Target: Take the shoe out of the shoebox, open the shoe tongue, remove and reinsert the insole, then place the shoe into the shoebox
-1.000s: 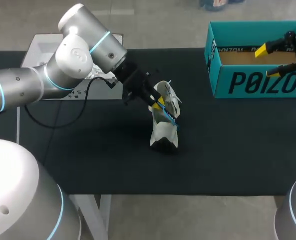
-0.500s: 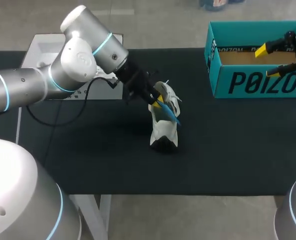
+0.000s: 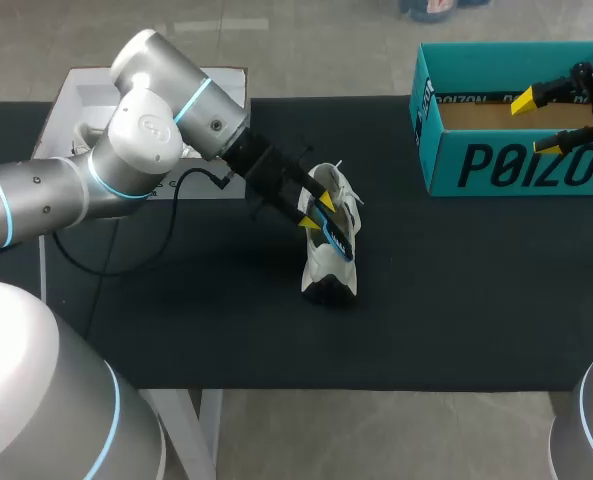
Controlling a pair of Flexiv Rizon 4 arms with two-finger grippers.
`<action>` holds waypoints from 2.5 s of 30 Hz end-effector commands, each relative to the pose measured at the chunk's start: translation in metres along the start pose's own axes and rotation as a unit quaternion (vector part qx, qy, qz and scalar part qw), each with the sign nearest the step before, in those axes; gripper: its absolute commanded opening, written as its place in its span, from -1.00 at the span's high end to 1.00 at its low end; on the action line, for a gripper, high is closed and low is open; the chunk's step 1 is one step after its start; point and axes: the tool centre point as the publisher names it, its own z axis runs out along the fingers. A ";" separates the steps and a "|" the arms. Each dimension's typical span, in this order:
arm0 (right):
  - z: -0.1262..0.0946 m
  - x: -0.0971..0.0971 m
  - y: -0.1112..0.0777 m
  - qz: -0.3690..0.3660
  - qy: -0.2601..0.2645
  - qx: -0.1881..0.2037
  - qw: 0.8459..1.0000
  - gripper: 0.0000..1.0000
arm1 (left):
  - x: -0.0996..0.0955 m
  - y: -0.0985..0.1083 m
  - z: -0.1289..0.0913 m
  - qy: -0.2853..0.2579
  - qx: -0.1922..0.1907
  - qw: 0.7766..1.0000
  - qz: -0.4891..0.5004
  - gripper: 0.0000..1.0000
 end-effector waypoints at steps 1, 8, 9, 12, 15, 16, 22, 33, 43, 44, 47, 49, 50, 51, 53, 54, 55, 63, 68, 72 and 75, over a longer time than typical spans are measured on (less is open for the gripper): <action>0.000 0.000 0.000 0.000 -0.002 0.000 1.000 -1.00 | 0.001 -0.009 -0.001 0.002 -0.005 1.000 0.003 0.20; 0.000 0.000 0.000 0.000 -0.002 0.000 1.000 -1.00 | 0.000 -0.025 0.002 0.006 0.010 1.000 0.015 0.52; 0.000 0.000 0.000 0.000 -0.002 0.000 1.000 -1.00 | 0.000 -0.026 0.002 0.005 0.012 1.000 0.015 0.87; 0.000 0.000 0.000 0.000 -0.002 0.000 1.000 -1.00 | 0.000 -0.030 0.004 0.004 0.017 1.000 0.019 1.00; 0.000 0.000 0.000 0.000 -0.002 0.000 1.000 -1.00 | -0.001 -0.033 0.001 -0.015 0.040 0.999 0.022 1.00; 0.000 0.000 0.000 0.000 -0.002 0.000 1.000 -1.00 | -0.001 -0.033 0.000 -0.021 0.048 0.998 0.023 1.00; 0.000 0.000 0.000 0.000 -0.002 0.000 1.000 -1.00 | -0.001 -0.039 -0.006 -0.055 0.100 0.993 0.033 1.00; 0.000 0.000 0.000 0.000 -0.002 0.000 1.000 -1.00 | -0.008 -0.039 0.011 -0.016 0.094 0.995 0.020 1.00; 0.000 0.000 0.000 0.000 -0.002 0.000 1.000 -1.00 | -0.010 -0.022 0.015 0.020 -0.007 1.000 -0.007 1.00; 0.000 0.000 0.000 0.000 -0.002 0.000 1.000 -1.00 | -0.009 -0.021 0.014 0.020 -0.008 1.000 -0.007 1.00; 0.000 0.000 0.000 0.000 -0.002 0.000 1.000 -1.00 | -0.009 -0.020 0.009 0.014 -0.021 1.000 -0.009 1.00; 0.000 0.000 0.000 0.000 -0.002 0.000 1.000 -1.00 | -0.008 -0.017 0.006 0.008 -0.027 1.000 -0.011 1.00; 0.000 0.000 0.000 0.000 -0.002 0.000 1.000 -1.00 | -0.008 -0.015 0.006 0.009 -0.034 0.999 -0.011 1.00; 0.000 0.000 0.000 0.000 -0.002 0.000 1.000 -1.00 | -0.009 -0.012 0.005 0.008 -0.038 0.999 -0.012 1.00; 0.000 0.000 0.000 0.000 -0.002 0.000 1.000 -1.00 | -0.010 -0.007 0.005 0.011 -0.047 0.999 -0.012 1.00; 0.000 0.000 0.000 0.000 -0.002 0.000 1.000 -1.00 | -0.010 -0.004 0.005 0.011 -0.048 0.999 -0.013 1.00; 0.000 0.000 0.000 0.000 -0.002 0.000 1.000 -1.00 | -0.011 -0.003 0.005 0.012 -0.050 0.999 -0.011 1.00; 0.000 0.000 0.000 0.000 -0.002 0.000 1.000 -1.00 | -0.011 0.006 0.009 0.010 -0.058 0.998 -0.009 1.00; 0.000 0.000 0.000 0.000 -0.002 0.000 1.000 -1.00 | -0.005 0.007 0.017 0.012 -0.046 0.999 -0.015 1.00; 0.000 0.000 0.000 0.000 -0.002 0.000 1.000 -1.00 | -0.001 0.002 0.016 -0.001 -0.033 0.999 -0.020 1.00; 0.000 0.000 0.000 0.000 -0.002 0.000 1.000 -1.00 | 0.001 -0.001 0.017 -0.006 -0.033 0.999 -0.019 1.00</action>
